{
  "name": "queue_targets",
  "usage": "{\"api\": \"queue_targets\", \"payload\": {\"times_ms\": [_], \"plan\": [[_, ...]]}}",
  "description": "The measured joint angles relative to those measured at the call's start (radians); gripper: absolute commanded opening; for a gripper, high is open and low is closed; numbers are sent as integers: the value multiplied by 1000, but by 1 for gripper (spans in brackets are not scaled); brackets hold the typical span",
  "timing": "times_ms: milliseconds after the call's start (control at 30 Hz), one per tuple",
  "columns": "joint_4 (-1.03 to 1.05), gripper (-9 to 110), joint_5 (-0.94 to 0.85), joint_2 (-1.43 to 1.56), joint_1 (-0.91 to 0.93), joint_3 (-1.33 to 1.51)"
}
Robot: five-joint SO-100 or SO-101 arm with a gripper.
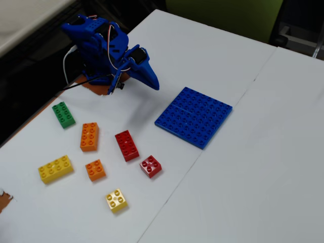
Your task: Pick up the 2x4 orange block and go up the 8x8 blue block.
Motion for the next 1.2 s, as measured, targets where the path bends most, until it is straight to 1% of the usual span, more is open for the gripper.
{"api": "queue_targets", "payload": {"times_ms": [567, 600, 667, 800, 867, 1000, 1067, 1200], "plan": [[3, 0, -6, 0, -9, 0], [3, 1, -6, 0, -15, 0], [3, 7, -12, 0, -18, 0], [3, 8, -34, -11, 17, -18], [6, 7, -34, -64, 64, -72], [95, 6, -77, -224, 100, -233], [158, 4, -107, -302, 141, -331], [318, 2, -198, -465, 167, -574]]}}
